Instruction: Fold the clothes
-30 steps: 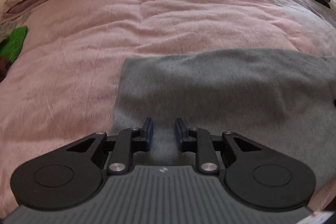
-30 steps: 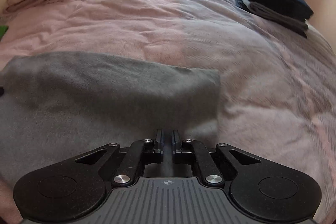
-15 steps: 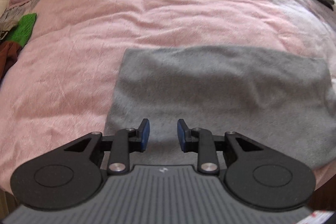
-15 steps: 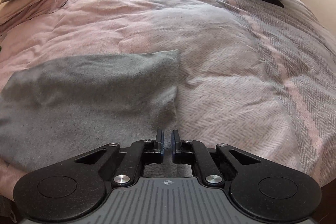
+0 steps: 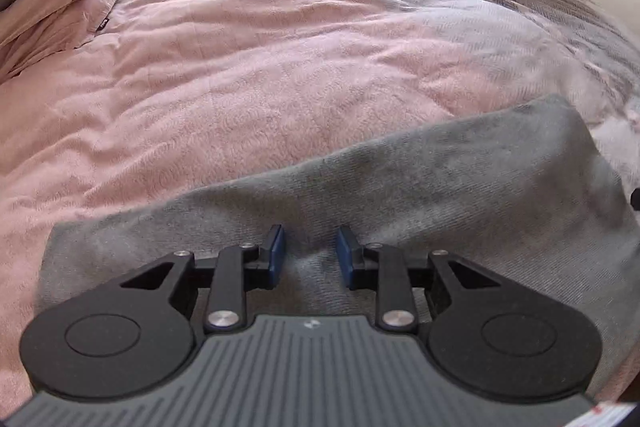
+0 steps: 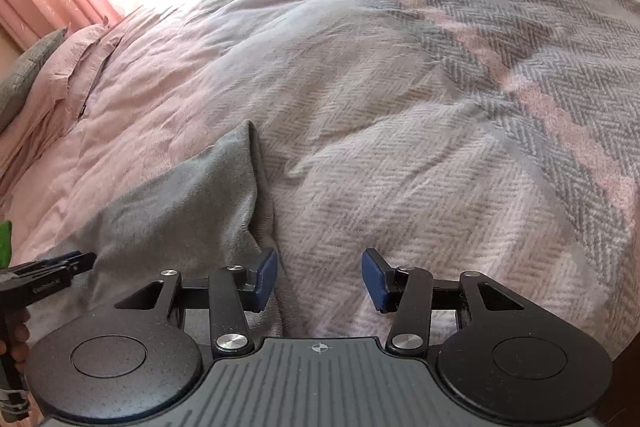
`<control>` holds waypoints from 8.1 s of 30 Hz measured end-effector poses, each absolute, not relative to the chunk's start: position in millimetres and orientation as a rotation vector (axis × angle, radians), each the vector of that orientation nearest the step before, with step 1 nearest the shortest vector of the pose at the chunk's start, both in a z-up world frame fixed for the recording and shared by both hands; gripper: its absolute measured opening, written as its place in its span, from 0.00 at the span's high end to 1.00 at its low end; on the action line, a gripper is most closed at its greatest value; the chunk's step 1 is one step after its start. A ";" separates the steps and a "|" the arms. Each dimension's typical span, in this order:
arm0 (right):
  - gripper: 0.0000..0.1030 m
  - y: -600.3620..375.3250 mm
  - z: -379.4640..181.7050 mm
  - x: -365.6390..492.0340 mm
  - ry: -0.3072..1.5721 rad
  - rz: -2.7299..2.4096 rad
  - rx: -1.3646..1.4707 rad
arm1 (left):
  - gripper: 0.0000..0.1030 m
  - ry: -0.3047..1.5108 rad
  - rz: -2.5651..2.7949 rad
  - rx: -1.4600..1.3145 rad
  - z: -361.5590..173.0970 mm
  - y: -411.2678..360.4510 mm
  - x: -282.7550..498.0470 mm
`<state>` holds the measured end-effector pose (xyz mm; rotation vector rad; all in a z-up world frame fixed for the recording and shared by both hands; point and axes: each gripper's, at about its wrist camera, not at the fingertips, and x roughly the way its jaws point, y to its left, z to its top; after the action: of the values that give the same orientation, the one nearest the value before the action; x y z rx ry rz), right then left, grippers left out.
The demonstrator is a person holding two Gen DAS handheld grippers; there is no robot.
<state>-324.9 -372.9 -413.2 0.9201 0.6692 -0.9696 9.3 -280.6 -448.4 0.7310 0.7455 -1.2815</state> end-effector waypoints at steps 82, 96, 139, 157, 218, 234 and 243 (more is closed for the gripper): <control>0.52 -253.0 -397.4 -97.6 0.856 -1.094 0.854 | 0.79 1.332 -1.441 0.187 -412.8 -112.4 243.2; 0.54 -253.5 -436.0 -112.2 0.898 -1.007 0.950 | 0.82 1.493 -1.332 0.161 -455.1 -137.8 227.2; 0.71 -331.7 -425.3 -55.9 0.522 -0.903 0.871 | 0.98 1.163 -1.330 0.128 -442.4 -207.7 281.8; 0.69 -294.0 -393.6 -49.8 0.640 -0.873 0.627 | 0.91 0.989 -1.259 0.310 -425.2 -190.1 275.1; 0.37 -176.6 -287.3 -100.6 1.035 -0.580 0.705 | 0.73 1.058 -1.049 0.756 -272.4 -83.7 75.1; 0.37 -180.8 -286.3 -100.9 1.049 -0.549 0.695 | 0.71 1.055 -1.038 0.745 -267.1 -90.6 70.6; 0.37 -196.2 -307.7 -109.2 1.026 -0.564 0.723 | 0.57 1.067 -1.079 0.645 -291.0 -84.6 102.7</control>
<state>-109.2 -196.2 -307.7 0.7229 1.0258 -0.5641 102.7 -84.6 -291.0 0.6452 1.0666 -1.0789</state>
